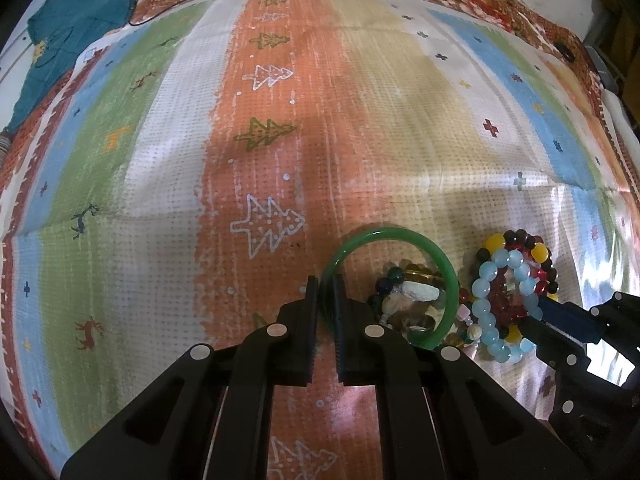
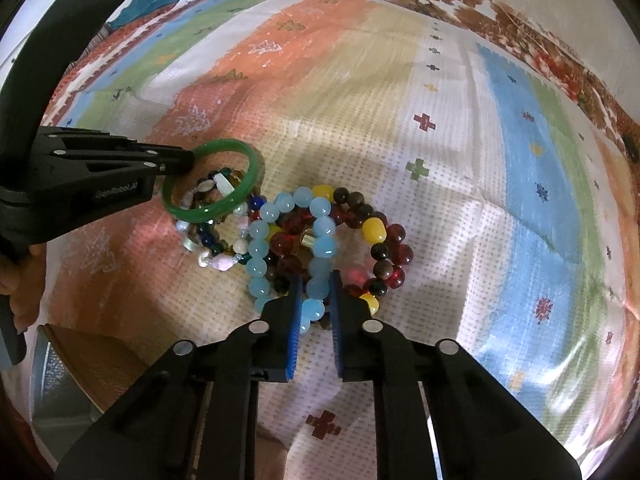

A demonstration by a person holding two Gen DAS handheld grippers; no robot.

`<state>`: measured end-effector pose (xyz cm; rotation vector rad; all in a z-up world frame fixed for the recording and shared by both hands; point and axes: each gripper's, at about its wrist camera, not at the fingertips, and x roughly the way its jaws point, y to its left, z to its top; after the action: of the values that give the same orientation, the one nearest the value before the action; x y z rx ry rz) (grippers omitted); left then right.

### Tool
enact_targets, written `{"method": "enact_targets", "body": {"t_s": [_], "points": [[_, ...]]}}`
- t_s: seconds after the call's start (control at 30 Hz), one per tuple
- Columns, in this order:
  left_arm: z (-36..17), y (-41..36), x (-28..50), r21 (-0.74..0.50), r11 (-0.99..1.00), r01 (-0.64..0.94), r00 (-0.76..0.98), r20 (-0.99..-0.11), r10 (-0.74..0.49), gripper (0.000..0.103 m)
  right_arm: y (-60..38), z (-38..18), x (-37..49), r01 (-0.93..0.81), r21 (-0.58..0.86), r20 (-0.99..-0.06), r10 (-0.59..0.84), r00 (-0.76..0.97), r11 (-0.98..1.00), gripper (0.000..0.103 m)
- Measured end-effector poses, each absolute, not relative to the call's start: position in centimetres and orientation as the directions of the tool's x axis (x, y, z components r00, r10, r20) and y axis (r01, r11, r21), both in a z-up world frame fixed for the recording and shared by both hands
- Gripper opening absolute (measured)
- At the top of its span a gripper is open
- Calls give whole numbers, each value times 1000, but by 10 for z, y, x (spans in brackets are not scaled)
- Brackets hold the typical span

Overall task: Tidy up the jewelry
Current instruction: 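Lift the green bangle with the left tool while the right tool lifts the light-blue bracelet toward the tin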

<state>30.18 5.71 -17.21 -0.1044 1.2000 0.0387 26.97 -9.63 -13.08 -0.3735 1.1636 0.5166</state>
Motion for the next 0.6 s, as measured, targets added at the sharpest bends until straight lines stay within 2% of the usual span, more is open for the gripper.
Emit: {"method": "enact_targets", "body": {"t_s": [0.6], "points": [[-125, 56, 282, -42, 994, -97, 428, -904, 4, 8, -109, -75, 267, -501, -8, -867, 244, 435, 865, 12]]}}
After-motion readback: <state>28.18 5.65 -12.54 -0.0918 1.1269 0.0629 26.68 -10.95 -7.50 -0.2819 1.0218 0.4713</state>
